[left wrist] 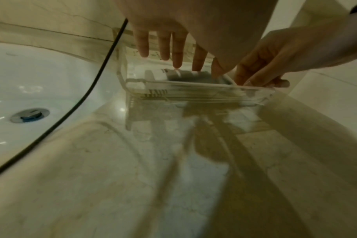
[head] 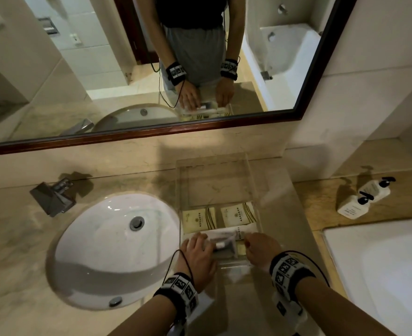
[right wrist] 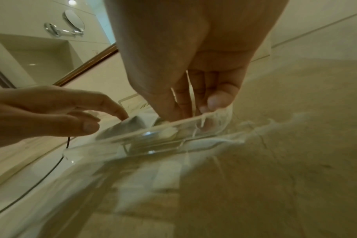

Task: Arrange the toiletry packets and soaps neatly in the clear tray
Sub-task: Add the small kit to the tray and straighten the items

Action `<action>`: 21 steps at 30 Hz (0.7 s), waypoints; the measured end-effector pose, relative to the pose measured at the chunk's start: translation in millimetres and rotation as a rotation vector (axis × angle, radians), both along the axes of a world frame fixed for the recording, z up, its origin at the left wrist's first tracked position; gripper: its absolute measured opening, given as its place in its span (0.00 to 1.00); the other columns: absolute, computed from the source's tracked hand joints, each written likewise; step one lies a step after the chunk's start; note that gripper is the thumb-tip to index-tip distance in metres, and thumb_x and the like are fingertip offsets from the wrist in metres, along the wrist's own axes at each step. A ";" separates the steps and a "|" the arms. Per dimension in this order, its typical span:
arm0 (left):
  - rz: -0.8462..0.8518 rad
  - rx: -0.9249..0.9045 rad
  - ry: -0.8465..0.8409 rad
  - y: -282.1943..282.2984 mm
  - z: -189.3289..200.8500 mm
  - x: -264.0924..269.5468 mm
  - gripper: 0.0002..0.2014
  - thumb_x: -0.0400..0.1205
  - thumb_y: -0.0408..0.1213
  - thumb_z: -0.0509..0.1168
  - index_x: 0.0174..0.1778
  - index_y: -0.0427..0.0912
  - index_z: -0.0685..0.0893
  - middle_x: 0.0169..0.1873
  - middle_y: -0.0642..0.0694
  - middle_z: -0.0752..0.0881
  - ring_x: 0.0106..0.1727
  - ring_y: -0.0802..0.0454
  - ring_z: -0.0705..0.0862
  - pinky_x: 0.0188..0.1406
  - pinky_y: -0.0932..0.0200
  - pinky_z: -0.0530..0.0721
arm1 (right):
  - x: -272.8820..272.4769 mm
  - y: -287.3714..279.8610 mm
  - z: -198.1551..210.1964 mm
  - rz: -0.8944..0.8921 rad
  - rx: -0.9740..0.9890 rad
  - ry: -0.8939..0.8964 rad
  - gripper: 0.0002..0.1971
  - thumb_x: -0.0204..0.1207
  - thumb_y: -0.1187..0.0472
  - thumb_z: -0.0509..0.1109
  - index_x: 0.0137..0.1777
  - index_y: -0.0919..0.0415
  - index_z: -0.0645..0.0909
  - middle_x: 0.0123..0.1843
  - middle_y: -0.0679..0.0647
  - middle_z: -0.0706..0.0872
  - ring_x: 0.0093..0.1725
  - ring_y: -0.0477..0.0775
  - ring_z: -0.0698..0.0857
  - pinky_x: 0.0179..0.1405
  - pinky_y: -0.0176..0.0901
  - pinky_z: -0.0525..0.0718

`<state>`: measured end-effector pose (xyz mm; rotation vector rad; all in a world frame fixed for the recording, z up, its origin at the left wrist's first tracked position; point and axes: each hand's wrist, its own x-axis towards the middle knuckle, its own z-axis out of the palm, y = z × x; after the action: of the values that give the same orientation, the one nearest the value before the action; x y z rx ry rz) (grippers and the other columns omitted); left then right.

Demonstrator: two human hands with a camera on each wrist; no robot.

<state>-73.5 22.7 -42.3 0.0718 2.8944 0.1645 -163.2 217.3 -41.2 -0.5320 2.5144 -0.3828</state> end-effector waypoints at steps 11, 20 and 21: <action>0.747 0.371 -0.119 -53.6 7.1 -25.8 0.17 0.86 0.45 0.55 0.68 0.42 0.73 0.63 0.38 0.83 0.63 0.39 0.82 0.61 0.49 0.79 | -34.2 15.3 0.7 -0.443 0.042 0.024 0.08 0.82 0.55 0.59 0.54 0.59 0.70 0.47 0.57 0.85 0.43 0.58 0.83 0.40 0.47 0.80; 0.722 0.302 -0.164 -57.2 -2.5 -35.2 0.13 0.86 0.42 0.55 0.60 0.41 0.80 0.55 0.38 0.88 0.58 0.39 0.85 0.55 0.51 0.83 | -35.3 6.3 -17.0 -0.438 0.002 -0.045 0.13 0.86 0.53 0.50 0.59 0.58 0.72 0.51 0.62 0.88 0.47 0.62 0.87 0.49 0.52 0.85; 0.718 0.302 -0.159 -57.6 -3.1 -35.6 0.13 0.86 0.41 0.55 0.59 0.41 0.80 0.54 0.39 0.88 0.57 0.39 0.85 0.55 0.51 0.83 | -35.7 7.2 -19.1 -0.432 -0.003 -0.042 0.13 0.86 0.53 0.51 0.59 0.58 0.72 0.50 0.61 0.88 0.46 0.61 0.87 0.48 0.52 0.85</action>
<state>-109.1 -34.9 -45.4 -0.8847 2.5779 0.6890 -198.9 224.5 -60.3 0.0271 2.5765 -0.5490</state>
